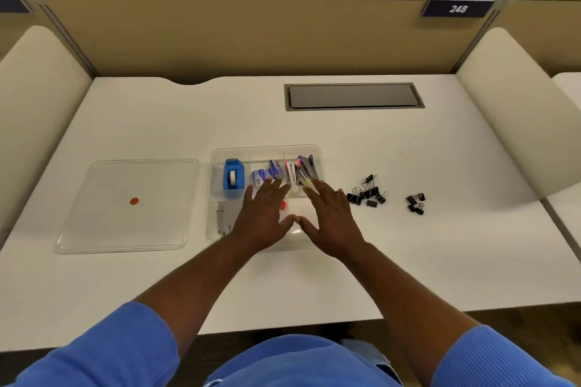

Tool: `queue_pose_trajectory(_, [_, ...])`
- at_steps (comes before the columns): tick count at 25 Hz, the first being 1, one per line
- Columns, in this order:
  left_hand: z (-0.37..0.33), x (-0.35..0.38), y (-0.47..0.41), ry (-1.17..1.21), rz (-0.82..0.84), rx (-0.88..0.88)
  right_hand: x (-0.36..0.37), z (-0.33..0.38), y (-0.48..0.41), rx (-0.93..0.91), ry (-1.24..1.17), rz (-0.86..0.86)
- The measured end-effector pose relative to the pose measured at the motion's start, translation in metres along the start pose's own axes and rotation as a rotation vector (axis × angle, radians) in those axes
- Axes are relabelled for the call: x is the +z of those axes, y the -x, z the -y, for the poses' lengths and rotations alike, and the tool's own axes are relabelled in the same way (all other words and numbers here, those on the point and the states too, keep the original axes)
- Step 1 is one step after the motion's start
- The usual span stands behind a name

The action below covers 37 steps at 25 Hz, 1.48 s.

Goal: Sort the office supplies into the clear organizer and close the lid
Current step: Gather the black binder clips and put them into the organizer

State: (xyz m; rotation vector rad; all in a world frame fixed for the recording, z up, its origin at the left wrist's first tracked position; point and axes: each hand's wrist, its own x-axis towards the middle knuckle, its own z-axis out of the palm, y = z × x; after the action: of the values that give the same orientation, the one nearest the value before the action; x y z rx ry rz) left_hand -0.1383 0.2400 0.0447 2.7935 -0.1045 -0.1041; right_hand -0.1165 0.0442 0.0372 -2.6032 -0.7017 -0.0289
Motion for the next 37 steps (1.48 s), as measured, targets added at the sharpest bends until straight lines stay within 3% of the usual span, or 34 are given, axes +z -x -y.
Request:
queue_pose_trajectory(4, [-0.034,0.010,-0.016,-0.002,-0.070,0.115,-0.021,-0.028,0.014,0.048,-0.001,-0.003])
queue_pose_trajectory(10, [-0.135,0.049,-0.047,0.158,-0.065,0.170,-0.067,-0.136,0.050,0.168,-0.013,0.005])
queue_pose_trajectory(15, [-0.184,0.083,-0.064,0.104,-0.001,0.119,-0.081,-0.209,0.065,0.226,0.021,0.158])
queue_pose_trajectory(19, [-0.204,0.103,-0.071,0.029,0.002,-0.026,-0.082,-0.252,0.066,0.225,0.065,0.304])
queue_pose_trajectory(28, [-0.214,0.116,-0.082,0.008,0.040,-0.178,-0.084,-0.277,0.049,0.129,0.063,0.255])
queue_pose_trajectory(37, [-0.226,0.122,-0.088,0.017,-0.087,-0.127,-0.087,-0.282,0.038,0.100,-0.055,0.189])
